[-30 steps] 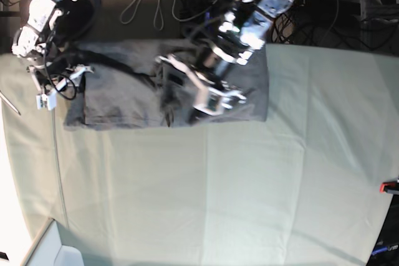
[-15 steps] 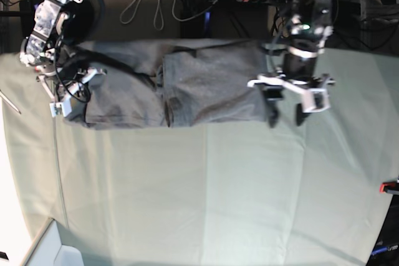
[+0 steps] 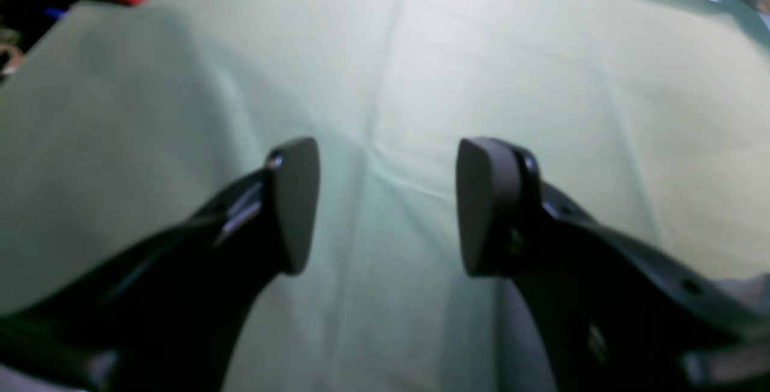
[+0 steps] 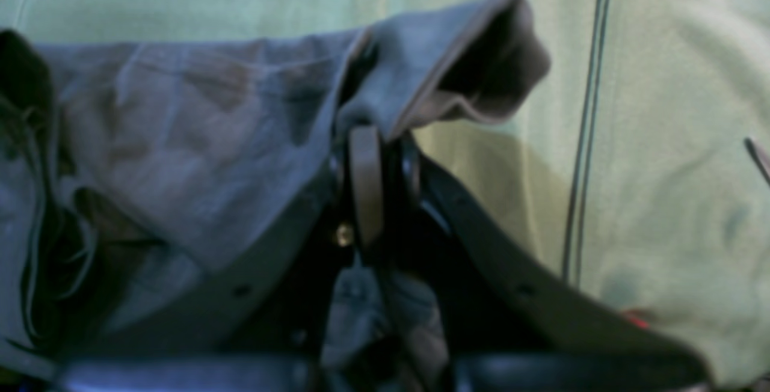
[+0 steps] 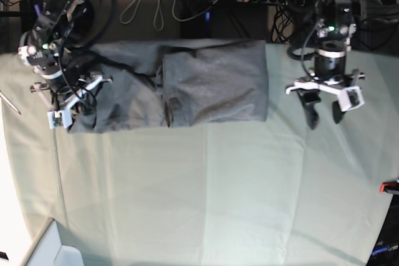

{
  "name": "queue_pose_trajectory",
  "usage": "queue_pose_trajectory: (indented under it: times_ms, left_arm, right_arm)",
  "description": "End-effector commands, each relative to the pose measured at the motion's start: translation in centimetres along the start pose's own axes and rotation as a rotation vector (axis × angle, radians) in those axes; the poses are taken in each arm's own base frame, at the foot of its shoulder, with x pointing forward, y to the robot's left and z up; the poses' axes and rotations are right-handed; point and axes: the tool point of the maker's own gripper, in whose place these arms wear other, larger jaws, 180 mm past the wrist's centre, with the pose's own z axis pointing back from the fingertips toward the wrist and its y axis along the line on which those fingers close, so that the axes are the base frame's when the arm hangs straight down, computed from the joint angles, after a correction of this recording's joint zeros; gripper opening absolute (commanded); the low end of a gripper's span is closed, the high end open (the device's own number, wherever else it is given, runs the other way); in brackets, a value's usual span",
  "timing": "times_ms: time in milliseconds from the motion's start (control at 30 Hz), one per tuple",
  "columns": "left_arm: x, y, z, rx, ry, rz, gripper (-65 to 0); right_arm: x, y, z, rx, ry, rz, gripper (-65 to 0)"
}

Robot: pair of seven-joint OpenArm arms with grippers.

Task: Layout the t-shirt on the table in an organized manner, then fold the t-shirt properly
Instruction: 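Grasp the other end with the right gripper and fold it over the middle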

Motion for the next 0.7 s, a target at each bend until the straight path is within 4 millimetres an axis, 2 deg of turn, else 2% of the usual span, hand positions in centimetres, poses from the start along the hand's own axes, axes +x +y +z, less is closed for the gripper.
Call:
queue_pose_trajectory:
  times_ms: [0, 100, 267, 567, 667]
  left_arm:
    - [1.5, 0.4, -0.1, 0.007, -0.054, -0.007, -29.6]
    - [2.0, 1.7, -0.1, 0.04, -0.066, -0.011, -29.6]
    - [2.5, 3.5, 0.1, 0.081, -0.077, -0.023, -29.6]
    - [2.6, 6.0, 0.9, 0.143, -0.076, -0.037, -29.6]
    - [2.1, 7.2, 1.4, 0.173, -0.06, -0.042, -29.6]
  right_arm:
    - [1.7, 1.0, 0.2, 0.026, -0.051, 0.025, -65.0]
    - [2.6, 4.2, 0.6, 0.098, -0.069, 0.096, -65.0]
    - [4.7, 11.4, 1.6, 0.262, -0.13, 0.218, -65.0]
    - [6.9, 20.7, 3.3, 0.489, -0.215, 0.352, -65.0]
    - [7.5, 23.7, 4.2, 0.565, -0.249, 0.4, -65.0]
